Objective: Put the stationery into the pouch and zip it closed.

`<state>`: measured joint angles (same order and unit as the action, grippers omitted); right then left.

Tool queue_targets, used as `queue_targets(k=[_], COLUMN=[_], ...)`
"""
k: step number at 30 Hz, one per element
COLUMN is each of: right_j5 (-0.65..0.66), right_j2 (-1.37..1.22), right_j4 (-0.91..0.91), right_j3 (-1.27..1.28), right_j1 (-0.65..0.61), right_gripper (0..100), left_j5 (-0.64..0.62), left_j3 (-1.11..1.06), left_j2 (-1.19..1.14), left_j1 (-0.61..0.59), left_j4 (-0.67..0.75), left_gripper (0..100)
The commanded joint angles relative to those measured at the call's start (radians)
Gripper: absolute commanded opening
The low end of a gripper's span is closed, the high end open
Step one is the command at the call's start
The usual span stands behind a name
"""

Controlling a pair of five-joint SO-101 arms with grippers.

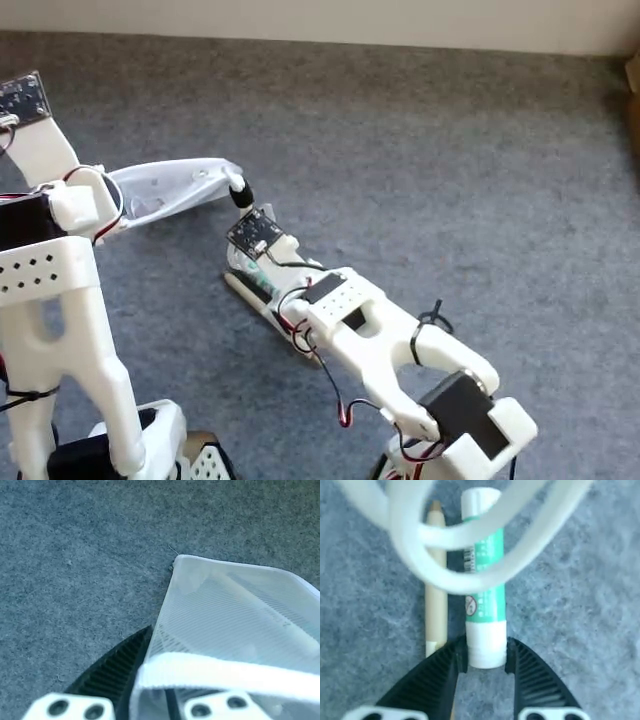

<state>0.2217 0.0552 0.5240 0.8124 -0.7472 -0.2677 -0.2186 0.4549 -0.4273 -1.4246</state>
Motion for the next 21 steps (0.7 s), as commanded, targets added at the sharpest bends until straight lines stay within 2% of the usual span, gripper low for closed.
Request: queue_targets(k=[1,5,8,10,14,21], right_j5=[0.017,0.017,0.028,0.084,0.146,0.153], right_j2=[-0.047,-0.045,-0.044,-0.044,0.007,0.242], right_j4=[-0.041,-0.038,-0.035,-0.035,-0.030,0.202], right_j3=[-0.042,-0.042,-0.042,-0.033,-0.028,-0.005], right_j1=[0.007,0.010,0.012,0.012,0.035,0.157], right_gripper=[10.3,9.6,4.3,0.3,0.5,0.8], left_j5=[-0.009,-0.009,-0.009,-0.009,-0.009,-0.009], left_j3=[-0.004,-0.004,-0.004,-0.004,-0.004,-0.005], left_j2=[0.016,0.016,0.016,0.016,0.015,0.015], left_j1=[-0.019,-0.019,-0.019,-0.019,-0.019,-0.019], left_j4=[0.018,0.018,0.018,0.018,0.018,0.018], left_gripper=[1,1,1,1,1,1])
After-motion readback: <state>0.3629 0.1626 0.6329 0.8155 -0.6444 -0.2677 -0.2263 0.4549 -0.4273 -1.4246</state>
